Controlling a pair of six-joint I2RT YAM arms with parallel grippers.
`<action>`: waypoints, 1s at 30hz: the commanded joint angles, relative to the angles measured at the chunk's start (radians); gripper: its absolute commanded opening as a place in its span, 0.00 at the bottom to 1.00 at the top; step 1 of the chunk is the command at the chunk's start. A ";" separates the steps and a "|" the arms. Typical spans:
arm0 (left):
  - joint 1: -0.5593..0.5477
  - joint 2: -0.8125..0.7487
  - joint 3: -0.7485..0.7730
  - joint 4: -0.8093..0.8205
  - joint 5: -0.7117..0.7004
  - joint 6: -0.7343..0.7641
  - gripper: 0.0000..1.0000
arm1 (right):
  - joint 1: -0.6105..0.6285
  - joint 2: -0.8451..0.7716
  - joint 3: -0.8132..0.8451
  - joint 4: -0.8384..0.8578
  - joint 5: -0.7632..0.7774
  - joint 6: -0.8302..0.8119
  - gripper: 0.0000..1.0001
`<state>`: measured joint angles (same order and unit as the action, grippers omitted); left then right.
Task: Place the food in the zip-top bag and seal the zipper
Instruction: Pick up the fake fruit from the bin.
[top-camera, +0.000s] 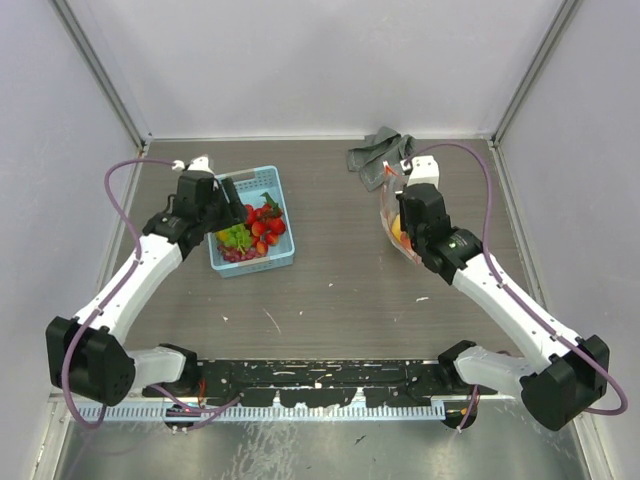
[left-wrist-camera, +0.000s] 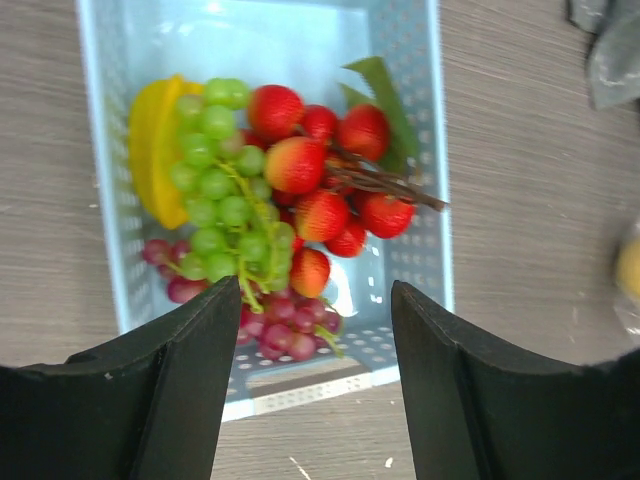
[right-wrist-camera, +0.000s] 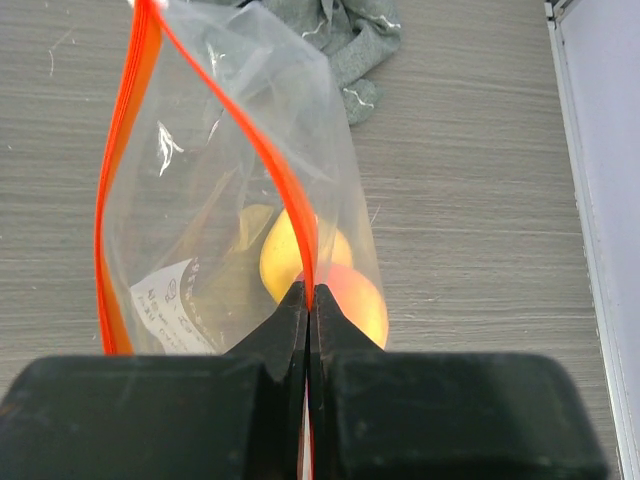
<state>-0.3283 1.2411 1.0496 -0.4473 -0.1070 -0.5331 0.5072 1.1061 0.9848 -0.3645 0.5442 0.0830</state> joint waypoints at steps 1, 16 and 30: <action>0.067 0.016 -0.003 -0.005 -0.032 0.046 0.63 | -0.004 -0.029 -0.026 0.102 -0.013 -0.011 0.00; 0.118 0.217 0.056 -0.033 -0.180 0.107 0.51 | -0.004 -0.137 -0.075 0.130 -0.088 0.003 0.00; 0.121 0.409 0.152 -0.025 -0.224 0.146 0.43 | -0.004 -0.083 -0.083 0.137 -0.113 0.002 0.00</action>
<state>-0.2146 1.6066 1.1431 -0.4911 -0.2882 -0.4095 0.5064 1.0252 0.8989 -0.2832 0.4400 0.0814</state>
